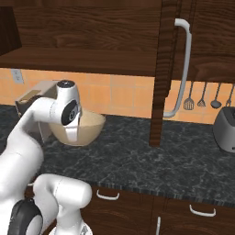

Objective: Open the cabinet, pick up the bread from the cabinet and place it in the basket. Then move the basket to the dining counter.

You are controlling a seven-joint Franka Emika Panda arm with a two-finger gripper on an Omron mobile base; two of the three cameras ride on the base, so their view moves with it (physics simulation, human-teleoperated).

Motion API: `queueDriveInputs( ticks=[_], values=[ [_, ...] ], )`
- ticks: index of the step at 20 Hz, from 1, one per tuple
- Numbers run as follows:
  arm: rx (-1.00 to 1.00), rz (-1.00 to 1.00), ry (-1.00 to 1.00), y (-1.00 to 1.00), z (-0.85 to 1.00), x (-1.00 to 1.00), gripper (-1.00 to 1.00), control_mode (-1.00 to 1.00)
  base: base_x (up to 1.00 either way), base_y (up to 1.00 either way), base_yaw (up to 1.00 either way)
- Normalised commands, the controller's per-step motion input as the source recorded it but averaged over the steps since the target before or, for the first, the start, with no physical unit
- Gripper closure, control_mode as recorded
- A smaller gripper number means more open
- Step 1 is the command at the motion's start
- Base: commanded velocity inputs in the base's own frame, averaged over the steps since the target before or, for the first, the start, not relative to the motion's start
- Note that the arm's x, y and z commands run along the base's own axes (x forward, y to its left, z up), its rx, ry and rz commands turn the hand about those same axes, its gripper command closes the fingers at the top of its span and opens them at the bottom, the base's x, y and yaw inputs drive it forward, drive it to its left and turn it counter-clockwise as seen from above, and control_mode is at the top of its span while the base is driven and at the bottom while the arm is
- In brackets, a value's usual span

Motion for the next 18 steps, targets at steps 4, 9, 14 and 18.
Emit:
queueDriveInputs(
  ticks=[4,9,14,18],
  values=[
    [0.01,-0.11,-0.17,-0.03,0.43,-0.76,1.0,-1.0,0.0,0.0,0.0],
    [0.0,-0.09,-0.18,-0.04,0.3,-0.78,1.0,-1.0,0.0,0.0,0.0],
    [0.0,-0.04,-0.13,-0.07,0.4,-0.55,1.0,-1.0,0.0,0.0,0.0],
    [0.01,0.0,-0.02,-0.02,0.09,-0.04,1.0,-1.0,0.0,0.0,0.0]
  ],
)
